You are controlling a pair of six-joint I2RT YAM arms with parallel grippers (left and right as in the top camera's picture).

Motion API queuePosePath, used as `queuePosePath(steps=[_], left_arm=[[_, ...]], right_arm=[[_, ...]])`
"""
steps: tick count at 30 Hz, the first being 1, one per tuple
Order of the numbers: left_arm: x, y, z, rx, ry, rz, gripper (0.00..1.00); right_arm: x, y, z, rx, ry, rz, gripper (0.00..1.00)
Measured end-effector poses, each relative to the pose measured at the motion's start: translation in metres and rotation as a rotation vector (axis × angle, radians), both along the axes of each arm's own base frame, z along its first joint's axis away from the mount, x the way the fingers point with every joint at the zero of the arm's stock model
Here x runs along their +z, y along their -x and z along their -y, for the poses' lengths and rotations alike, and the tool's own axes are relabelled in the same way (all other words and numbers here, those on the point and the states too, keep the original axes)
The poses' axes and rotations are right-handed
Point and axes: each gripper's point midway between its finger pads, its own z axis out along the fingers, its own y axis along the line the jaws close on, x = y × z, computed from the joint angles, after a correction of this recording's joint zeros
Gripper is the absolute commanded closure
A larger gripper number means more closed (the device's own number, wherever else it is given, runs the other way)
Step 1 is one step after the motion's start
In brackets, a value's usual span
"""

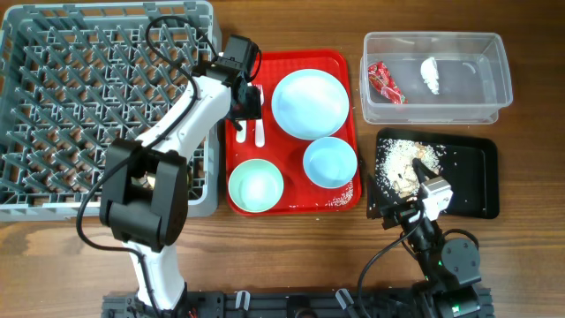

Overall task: Sort waste into correct bins and load items into the dishwasher rack
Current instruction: 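Grasp the white spoon with the left gripper and drop it in the rack, then grasp the white fork with the left gripper and place it in the rack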

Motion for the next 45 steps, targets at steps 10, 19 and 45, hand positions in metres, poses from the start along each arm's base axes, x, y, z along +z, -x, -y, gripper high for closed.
queuePosePath(steps=[10, 19, 45], left_arm=[[-0.041, -0.017, 0.006, -0.031, -0.008, 0.004, 0.63], [-0.046, -0.014, 0.005, -0.038, -0.018, -0.019, 0.96], [0.053, 0.022, -0.089, 0.053, -0.150, 0.026, 0.30]], right_arm=[[0.000, 0.000, 0.000, 0.000, 0.000, 0.000, 0.00], [0.000, 0.000, 0.000, 0.000, 0.000, 0.000, 0.00], [0.000, 0.000, 0.000, 0.002, 0.000, 0.000, 0.00]])
